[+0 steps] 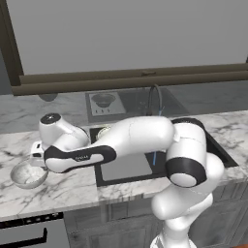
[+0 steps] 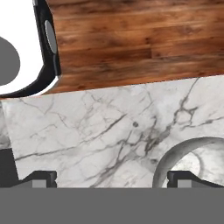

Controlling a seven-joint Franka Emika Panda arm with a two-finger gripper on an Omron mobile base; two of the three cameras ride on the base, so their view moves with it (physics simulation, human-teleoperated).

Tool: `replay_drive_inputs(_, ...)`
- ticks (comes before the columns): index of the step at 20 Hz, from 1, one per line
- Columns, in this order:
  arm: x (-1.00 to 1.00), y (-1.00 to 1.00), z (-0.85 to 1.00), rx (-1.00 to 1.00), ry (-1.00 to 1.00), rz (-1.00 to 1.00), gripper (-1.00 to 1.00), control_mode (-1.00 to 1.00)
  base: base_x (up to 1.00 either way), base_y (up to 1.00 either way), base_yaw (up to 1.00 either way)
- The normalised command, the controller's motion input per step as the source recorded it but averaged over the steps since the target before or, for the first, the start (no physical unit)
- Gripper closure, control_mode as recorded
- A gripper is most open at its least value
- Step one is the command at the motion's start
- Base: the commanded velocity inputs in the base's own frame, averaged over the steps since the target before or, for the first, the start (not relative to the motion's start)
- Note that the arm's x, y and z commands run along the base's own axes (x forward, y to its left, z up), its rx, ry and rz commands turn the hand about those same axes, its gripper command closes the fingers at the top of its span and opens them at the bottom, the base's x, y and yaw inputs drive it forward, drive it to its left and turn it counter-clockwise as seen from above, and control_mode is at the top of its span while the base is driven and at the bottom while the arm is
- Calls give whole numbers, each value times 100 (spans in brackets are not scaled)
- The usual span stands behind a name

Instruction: Rinse each bowl for a few seconds and place them down in the sink or on the counter.

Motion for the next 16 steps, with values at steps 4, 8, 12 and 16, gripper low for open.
replay_drive_inputs(4,24,7,-16,0,0,-2,-100,-100,0,0,0)
replay_drive_inputs(8,23,16,-11,0,0,-2,-100,-100,0,0,0)
replay_drive_inputs(12,19,27,-9,0,-1,-2,-100,-100,0,0,0)
replay_drive_inputs(16,20,34,-7,0,0,-2,-100,-100,0,0,0)
